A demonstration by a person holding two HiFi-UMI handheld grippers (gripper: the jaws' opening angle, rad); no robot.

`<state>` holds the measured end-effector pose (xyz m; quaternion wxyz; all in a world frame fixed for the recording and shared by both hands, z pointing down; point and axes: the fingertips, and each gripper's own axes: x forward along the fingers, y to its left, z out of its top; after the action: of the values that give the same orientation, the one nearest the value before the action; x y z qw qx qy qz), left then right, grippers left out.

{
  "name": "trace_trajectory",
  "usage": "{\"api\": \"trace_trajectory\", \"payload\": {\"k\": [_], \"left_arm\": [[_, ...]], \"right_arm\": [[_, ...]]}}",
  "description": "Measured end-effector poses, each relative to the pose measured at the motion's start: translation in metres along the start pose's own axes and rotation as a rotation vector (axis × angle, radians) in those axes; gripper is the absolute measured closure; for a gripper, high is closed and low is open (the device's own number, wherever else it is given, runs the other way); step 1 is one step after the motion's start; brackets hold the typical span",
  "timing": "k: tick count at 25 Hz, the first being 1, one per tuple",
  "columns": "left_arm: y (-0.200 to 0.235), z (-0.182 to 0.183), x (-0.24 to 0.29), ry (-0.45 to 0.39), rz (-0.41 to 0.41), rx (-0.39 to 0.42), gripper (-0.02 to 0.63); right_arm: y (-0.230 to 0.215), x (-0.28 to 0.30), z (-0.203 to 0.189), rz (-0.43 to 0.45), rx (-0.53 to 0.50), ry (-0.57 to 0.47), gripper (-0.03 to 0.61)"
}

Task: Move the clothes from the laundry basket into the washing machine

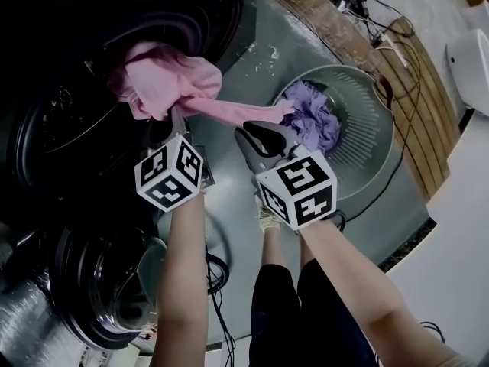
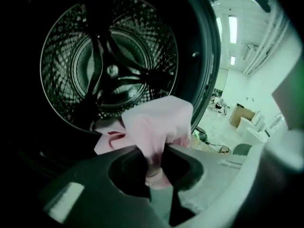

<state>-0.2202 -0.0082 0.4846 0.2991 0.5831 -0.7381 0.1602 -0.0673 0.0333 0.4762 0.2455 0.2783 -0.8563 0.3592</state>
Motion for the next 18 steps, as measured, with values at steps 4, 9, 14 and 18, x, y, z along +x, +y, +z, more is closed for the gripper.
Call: {"api": "trace_trajectory", "payload": {"k": [4,9,14,18], "left_arm": [[0.012,0.055,-0.026,-0.148,0.039,0.114,0.555],[0.039,0.111,-0.028,-0.259,0.097,0.127,0.555],[0.066,0.153,-0.037,-0.385,0.204,0.114,0.555],[0.078,0.156,-0.029,-0.386,0.258,0.099,0.54]], "right_arm": [[0.014,0.004,0.01,0.009,-0.03,-0.004,0.503],[0.024,0.011,0.023,0.019,-0.038,-0.017,0.503],[0.031,0.019,0.032,0.023,-0.038,-0.028,0.503],[0.036,0.021,0.031,0.031,-0.038,-0.027,0.506]]}}
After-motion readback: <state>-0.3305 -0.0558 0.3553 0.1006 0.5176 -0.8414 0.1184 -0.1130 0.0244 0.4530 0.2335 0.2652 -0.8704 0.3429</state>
